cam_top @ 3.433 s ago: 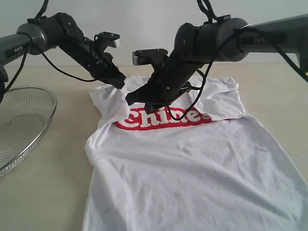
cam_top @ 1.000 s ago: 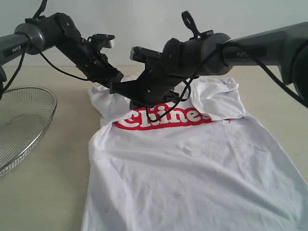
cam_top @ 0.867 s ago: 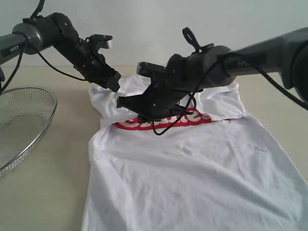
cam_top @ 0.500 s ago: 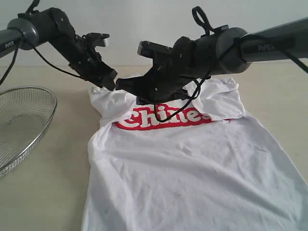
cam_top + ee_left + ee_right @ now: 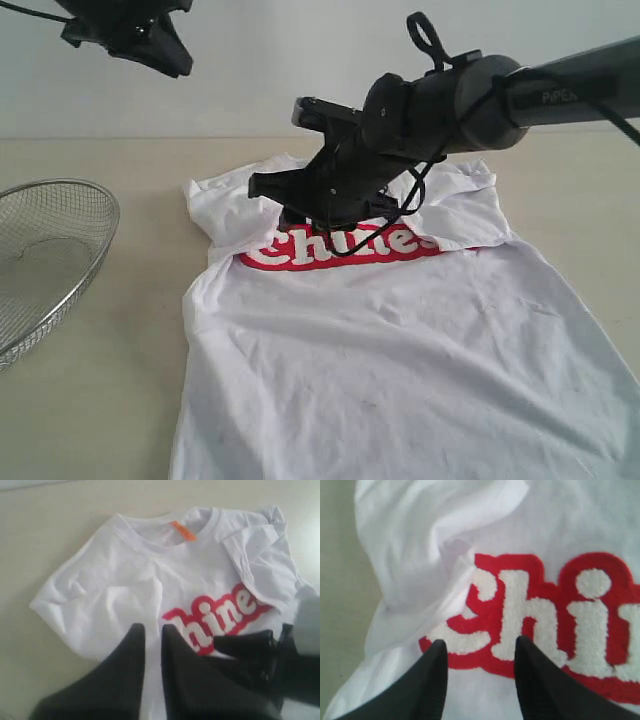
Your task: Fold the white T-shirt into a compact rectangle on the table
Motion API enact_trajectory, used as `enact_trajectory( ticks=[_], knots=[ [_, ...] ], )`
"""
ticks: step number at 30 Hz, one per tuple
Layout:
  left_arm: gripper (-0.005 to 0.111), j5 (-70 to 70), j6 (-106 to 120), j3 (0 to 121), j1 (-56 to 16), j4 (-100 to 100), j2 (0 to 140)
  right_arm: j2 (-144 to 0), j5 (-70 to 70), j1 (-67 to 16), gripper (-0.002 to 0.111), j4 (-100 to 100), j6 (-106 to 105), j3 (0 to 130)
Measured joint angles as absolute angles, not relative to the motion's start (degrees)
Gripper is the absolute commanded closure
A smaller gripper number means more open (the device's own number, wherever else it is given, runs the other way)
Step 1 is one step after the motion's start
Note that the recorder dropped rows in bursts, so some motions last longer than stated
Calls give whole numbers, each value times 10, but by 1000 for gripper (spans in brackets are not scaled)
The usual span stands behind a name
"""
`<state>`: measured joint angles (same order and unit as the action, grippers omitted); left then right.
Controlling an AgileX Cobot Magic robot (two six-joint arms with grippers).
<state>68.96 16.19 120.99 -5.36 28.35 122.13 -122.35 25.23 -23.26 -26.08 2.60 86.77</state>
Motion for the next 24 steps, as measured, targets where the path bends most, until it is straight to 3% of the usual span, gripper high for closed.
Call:
enact_trajectory(
  ticks=[7,13,24],
  knots=[
    [102,696,167,948,-54,268,1028,-1210,320,-208,72,-257,21,856],
    [102,669,177,754,-54,272,840,-1115,334,-208,72,-257,21,777],
    [102,561,222,481,-54,349,528,-982,325,-208,72,-303,11,678]
  ],
)
